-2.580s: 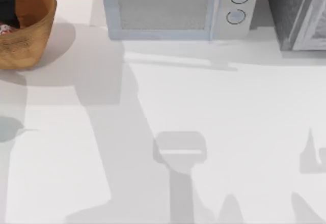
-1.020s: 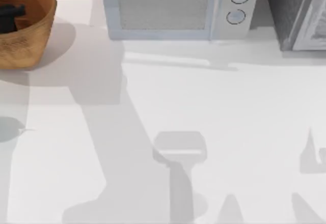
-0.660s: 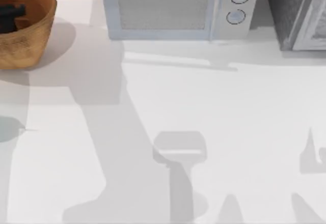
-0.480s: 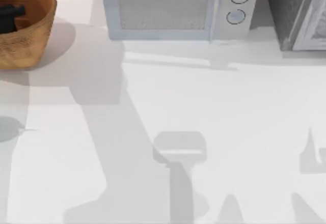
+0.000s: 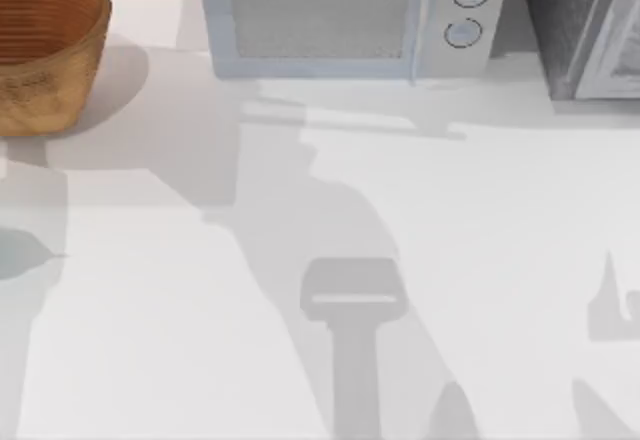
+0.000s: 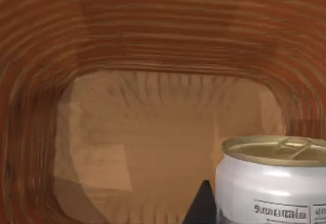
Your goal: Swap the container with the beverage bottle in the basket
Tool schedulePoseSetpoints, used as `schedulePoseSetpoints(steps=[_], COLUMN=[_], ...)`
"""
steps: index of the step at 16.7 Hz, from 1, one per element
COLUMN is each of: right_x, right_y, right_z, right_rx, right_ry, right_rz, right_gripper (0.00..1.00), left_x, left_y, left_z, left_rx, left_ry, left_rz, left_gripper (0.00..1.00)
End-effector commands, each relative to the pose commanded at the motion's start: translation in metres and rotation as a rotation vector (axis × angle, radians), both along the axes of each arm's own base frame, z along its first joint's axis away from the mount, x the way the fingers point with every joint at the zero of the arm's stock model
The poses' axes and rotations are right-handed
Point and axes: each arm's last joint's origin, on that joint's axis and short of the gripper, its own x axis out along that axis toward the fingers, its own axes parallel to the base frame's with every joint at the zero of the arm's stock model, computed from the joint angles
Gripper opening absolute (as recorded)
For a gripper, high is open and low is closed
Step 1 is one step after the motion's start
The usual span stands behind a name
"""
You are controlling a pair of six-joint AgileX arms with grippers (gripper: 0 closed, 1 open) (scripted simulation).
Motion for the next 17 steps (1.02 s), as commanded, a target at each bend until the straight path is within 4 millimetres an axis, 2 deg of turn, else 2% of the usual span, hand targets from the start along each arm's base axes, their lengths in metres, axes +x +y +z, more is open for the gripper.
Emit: schedulePoseSetpoints(steps=[2,4,6,8,10,13,15,17], right_x=[0.000,0.000,0.000,0.000,0.000,0.000,0.000,0.000], right_y=[0.000,0.000,0.000,0.000,0.000,0.000,0.000,0.000], right_z=[0.000,0.000,0.000,0.000,0.000,0.000,0.000,0.000], right_rx=[0.000,0.000,0.000,0.000,0.000,0.000,0.000,0.000], right_ry=[0.000,0.000,0.000,0.000,0.000,0.000,0.000,0.000], right_rz=[0.000,0.000,0.000,0.000,0.000,0.000,0.000,0.000], right_gripper=[1.00,1.00,1.00,1.00,1.00,1.00,1.00,1.00], left_x=[-0.036,-0.082,-0.134,-0.188,-0.239,-0.298,-0.325,-0.341], left_y=[-0.012,-0.026,-0.039,-0.050,-0.059,-0.067,-0.071,-0.073], left_z=[0.036,0.066,0.084,0.088,0.078,0.043,0.012,-0.019], left_rx=[0.034,0.065,0.091,0.110,0.123,0.132,0.135,0.135], left_ry=[-0.112,-0.235,-0.362,-0.487,-0.604,-0.759,-0.845,-0.914], left_rz=[0.012,0.023,0.035,0.047,0.059,0.074,0.080,0.082], left_gripper=[0.00,0.00,0.00,0.00,0.00,0.00,0.00,0.00])
